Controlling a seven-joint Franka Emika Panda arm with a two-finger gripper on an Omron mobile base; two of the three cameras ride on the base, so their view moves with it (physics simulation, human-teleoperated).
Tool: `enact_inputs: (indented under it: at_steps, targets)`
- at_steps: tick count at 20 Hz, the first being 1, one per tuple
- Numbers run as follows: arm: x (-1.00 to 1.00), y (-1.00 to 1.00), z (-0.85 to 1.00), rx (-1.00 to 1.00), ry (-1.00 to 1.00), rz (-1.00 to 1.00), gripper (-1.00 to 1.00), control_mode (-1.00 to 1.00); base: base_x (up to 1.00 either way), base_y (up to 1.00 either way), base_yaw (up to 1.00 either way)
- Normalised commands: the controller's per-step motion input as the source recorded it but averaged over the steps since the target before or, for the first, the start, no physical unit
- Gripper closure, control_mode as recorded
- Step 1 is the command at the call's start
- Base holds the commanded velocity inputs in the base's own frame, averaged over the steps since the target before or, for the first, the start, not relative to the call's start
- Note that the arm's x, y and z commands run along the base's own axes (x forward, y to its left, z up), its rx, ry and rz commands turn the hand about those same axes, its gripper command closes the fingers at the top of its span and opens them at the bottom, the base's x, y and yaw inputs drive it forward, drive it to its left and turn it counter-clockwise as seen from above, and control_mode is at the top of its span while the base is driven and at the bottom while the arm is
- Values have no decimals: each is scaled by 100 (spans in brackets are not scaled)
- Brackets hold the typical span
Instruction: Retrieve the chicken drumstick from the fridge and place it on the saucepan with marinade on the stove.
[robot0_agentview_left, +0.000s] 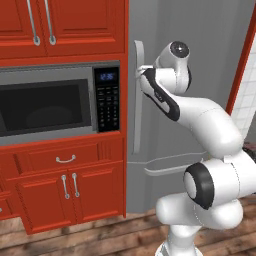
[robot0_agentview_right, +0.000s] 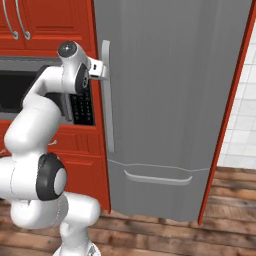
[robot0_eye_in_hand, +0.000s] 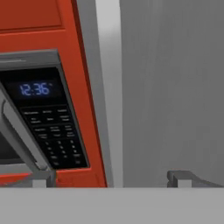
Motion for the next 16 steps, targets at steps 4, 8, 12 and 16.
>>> enact_inputs:
  at_steps: [4, 8, 12, 16]
  targets:
    - [39, 0, 7, 0, -13, 0, -100, -100, 0, 0, 0]
    - [35, 0, 3, 0, -11, 0, -100, -100, 0, 0, 0]
    - [38, 0, 0, 0, -3, 0, -100, -100, 0, 0, 0]
    - [33, 0, 14, 0, 0, 0, -100, -100, 0, 0, 0]
